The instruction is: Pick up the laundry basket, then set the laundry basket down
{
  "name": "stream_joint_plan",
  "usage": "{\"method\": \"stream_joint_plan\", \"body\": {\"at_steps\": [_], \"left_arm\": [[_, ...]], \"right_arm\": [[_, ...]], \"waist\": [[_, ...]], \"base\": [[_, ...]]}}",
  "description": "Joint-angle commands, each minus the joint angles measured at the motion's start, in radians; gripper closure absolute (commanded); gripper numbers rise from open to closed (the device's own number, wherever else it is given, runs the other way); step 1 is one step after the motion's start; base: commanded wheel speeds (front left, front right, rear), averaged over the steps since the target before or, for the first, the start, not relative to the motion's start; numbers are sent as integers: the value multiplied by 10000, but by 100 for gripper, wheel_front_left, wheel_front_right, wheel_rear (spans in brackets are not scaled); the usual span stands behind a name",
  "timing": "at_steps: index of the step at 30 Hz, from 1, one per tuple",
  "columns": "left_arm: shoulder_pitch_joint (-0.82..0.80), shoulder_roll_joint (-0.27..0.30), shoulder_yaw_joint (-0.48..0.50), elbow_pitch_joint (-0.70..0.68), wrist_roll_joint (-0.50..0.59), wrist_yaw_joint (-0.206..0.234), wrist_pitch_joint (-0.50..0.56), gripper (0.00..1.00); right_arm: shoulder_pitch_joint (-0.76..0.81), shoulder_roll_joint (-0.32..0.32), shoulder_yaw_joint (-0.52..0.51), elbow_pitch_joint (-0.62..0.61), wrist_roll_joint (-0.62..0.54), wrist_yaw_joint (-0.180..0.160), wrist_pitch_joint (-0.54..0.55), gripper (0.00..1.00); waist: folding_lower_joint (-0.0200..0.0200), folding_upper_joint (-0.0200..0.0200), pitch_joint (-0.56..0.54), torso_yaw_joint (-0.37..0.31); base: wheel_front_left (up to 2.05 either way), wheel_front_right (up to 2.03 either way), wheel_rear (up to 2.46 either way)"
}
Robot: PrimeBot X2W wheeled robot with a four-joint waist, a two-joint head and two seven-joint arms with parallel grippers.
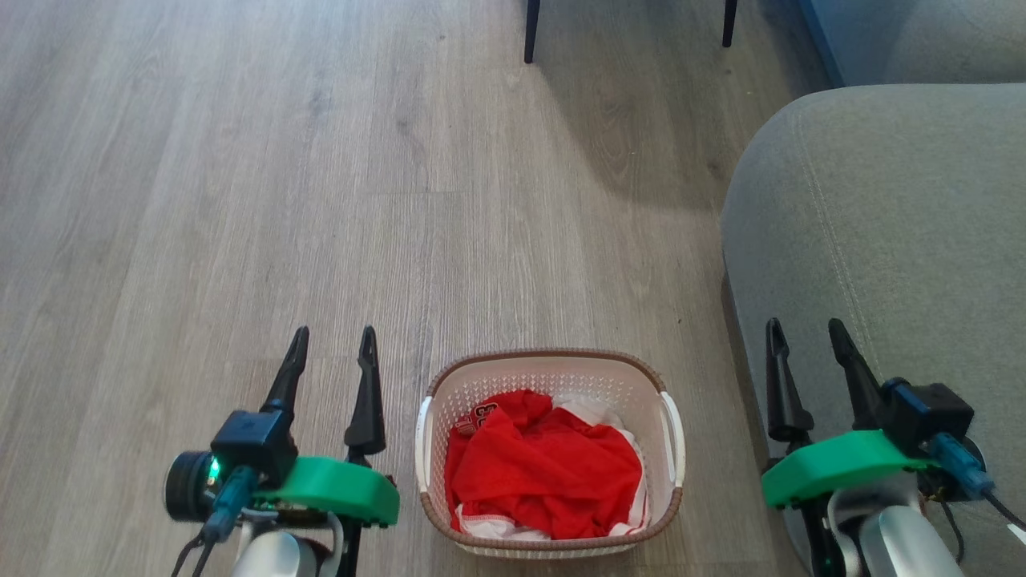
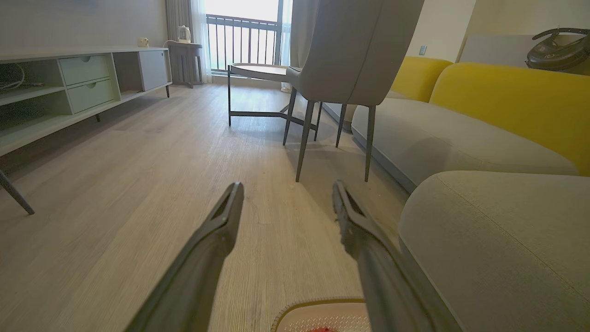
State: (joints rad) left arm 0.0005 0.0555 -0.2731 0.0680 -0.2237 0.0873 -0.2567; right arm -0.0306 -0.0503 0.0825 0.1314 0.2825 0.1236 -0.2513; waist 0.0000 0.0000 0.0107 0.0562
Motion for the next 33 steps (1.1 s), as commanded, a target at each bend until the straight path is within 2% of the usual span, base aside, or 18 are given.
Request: {"method": "stream_joint_plan", "body": {"at_steps": [1, 16, 17, 21, 33], "left_arm": [[-393, -53, 368, -316, -54, -39, -51, 0], [-385, -53, 298, -193, -111, -105, -51, 0], [9, 4, -33, 132, -88, -87, 0, 100], [244, 9, -67, 677, -179, -91, 15, 100], [138, 93, 172, 755, -1494, -262, 253, 100]], "right_arm": [[-296, 1, 186, -265, 28, 71, -105, 0], [-323, 1, 190, -135, -22, 71, -105, 0], [-5, 2, 6, 165, 3, 0, 2, 100], [170, 3, 71, 712, 92, 1, 49, 100], [90, -65, -25, 745, 1338, 7, 302, 100]], "waist": [[0, 0, -3, -1], [0, 0, -17, -9], [0, 0, -17, -8], [0, 0, -17, -12], [0, 0, -21, -61]], "base": [[0, 0, 0], [0, 0, 0], [0, 0, 0], [0, 0, 0], [0, 0, 0]]}}
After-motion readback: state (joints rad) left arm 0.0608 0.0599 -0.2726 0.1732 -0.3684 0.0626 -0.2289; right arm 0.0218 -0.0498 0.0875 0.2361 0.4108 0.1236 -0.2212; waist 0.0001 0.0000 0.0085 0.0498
